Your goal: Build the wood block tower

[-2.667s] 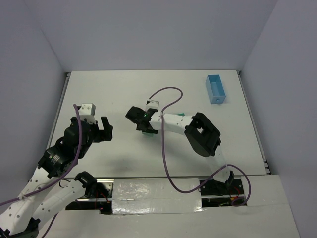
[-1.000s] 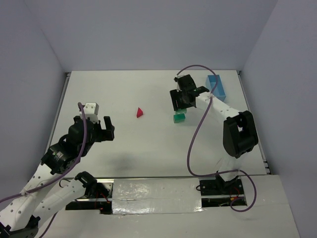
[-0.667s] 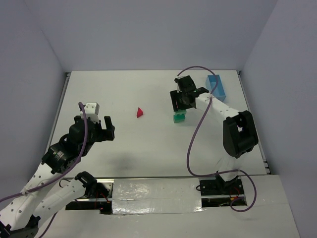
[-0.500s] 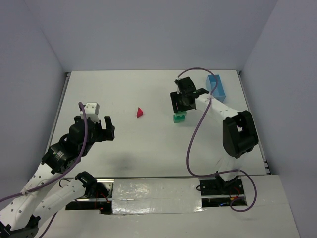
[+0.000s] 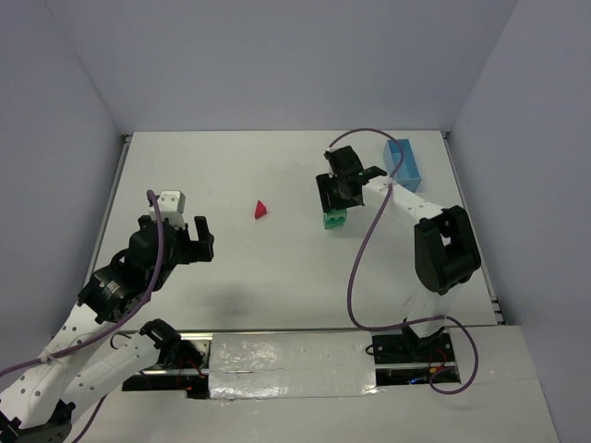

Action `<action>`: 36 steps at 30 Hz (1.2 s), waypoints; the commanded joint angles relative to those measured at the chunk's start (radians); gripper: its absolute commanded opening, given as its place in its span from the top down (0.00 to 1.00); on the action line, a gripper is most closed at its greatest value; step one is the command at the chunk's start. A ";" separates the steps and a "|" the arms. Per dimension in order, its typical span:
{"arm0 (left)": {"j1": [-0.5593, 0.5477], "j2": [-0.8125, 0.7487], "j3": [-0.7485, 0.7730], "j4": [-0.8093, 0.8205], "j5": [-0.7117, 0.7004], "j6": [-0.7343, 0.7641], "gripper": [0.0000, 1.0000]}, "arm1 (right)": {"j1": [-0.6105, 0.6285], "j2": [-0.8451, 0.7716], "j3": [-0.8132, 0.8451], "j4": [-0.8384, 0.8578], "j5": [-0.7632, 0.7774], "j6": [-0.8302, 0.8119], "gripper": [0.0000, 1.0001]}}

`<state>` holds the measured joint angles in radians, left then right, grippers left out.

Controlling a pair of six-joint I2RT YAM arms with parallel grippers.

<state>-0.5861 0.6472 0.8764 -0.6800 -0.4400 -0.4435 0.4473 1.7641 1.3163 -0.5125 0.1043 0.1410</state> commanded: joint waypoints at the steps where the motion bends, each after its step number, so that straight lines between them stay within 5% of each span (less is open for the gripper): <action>1: -0.004 0.000 -0.001 0.034 0.004 0.022 0.00 | 0.010 -0.017 0.021 0.012 0.017 0.005 0.49; 36: -0.004 0.000 -0.002 0.036 0.011 0.025 0.01 | 0.013 0.032 0.061 0.023 0.005 -0.034 0.39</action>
<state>-0.5861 0.6468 0.8764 -0.6796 -0.4393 -0.4435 0.4522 1.7885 1.3281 -0.5125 0.1081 0.1204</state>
